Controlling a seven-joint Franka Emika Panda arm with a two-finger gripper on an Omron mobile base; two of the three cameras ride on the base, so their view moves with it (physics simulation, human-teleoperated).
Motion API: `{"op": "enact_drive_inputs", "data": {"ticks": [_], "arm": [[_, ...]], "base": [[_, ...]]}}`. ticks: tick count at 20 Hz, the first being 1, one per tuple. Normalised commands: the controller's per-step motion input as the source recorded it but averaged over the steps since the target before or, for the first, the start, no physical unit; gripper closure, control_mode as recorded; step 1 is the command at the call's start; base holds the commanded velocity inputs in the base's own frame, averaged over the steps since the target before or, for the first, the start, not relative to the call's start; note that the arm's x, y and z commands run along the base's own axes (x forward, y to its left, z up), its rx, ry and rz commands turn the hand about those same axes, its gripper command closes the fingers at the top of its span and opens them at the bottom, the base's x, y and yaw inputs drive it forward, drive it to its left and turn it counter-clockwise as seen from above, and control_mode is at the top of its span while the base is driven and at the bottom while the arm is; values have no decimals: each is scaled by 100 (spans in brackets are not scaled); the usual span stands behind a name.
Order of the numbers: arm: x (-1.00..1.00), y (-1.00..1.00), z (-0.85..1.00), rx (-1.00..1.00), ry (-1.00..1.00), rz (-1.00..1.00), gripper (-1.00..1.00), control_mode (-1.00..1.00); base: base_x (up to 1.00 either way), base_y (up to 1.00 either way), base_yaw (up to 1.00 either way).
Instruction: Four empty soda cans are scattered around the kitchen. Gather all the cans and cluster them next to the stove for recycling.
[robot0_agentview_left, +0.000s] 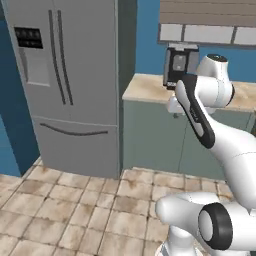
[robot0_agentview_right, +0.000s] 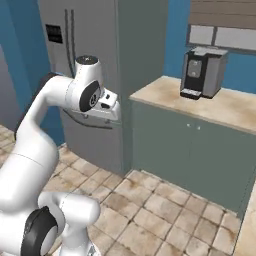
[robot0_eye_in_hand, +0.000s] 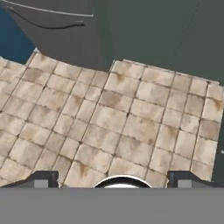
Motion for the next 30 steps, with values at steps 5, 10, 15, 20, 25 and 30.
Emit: {"op": "enact_drive_inputs", "data": {"ticks": [5, 10, 15, 20, 25, 30], "arm": [[0, 0, 0, 0, 0, 0, -100, 100], [0, 0, 0, 0, 0, 0, -100, 100], [0, 0, 0, 0, 0, 0, -100, 100], [0, 0, 0, 0, 0, 0, -100, 100], [0, 0, 0, 0, 0, 0, -100, 100], [0, 0, 0, 0, 0, 0, -100, 100]], "base": [[-3, 0, 100], [-2, 0, 100], [-2, 0, 100], [-1, -2, 100], [5, -13, 48], [14, -11, 29]]}}
